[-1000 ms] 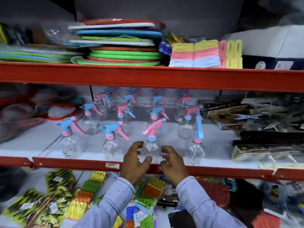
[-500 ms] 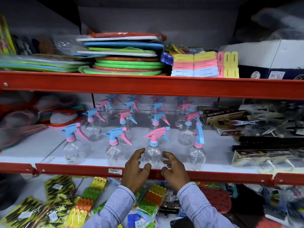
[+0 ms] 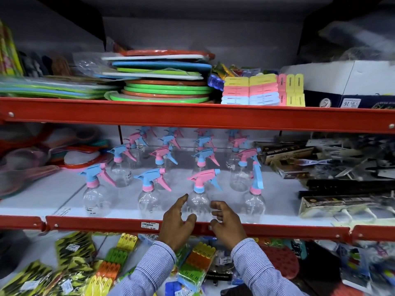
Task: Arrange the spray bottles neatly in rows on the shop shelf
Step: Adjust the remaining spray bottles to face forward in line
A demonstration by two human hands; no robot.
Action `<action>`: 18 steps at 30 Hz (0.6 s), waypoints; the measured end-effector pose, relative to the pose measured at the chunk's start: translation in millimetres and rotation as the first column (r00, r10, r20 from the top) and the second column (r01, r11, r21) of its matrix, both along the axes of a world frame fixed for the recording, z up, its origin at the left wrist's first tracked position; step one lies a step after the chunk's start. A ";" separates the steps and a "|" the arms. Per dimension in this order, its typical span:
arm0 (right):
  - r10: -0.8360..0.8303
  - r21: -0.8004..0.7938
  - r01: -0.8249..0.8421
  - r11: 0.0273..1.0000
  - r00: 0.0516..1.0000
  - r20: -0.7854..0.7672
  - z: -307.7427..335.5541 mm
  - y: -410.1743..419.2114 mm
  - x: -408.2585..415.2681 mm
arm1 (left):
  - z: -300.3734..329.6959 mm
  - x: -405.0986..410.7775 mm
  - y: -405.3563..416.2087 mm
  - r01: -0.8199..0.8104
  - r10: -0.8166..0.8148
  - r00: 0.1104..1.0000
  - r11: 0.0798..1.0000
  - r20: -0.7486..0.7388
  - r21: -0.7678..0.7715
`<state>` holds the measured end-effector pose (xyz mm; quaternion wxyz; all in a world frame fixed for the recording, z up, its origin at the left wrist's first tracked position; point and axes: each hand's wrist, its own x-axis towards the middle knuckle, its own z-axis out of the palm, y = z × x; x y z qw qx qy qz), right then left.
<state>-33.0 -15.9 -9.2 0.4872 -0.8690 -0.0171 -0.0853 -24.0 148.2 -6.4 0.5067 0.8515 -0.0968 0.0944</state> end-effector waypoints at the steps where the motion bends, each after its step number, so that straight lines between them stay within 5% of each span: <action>1: 0.002 -0.001 -0.002 1.000 1.000 0.003 -0.2 -0.1 0.0 | 0.5 -0.3 0.1 0.002 -0.002 1.000 1.000 0.001 0.000; 13: -0.342 0.160 0.306 0.938 0.890 0.301 -10.1 -39.9 -45.7 | 3.8 -32.7 -26.7 -0.020 0.029 0.953 0.999 0.302 -0.034; 18: -0.471 0.207 0.424 0.882 0.811 0.346 -7.3 -83.0 -51.7 | 5.1 -40.4 -75.1 0.072 -0.066 0.961 0.997 0.267 -0.012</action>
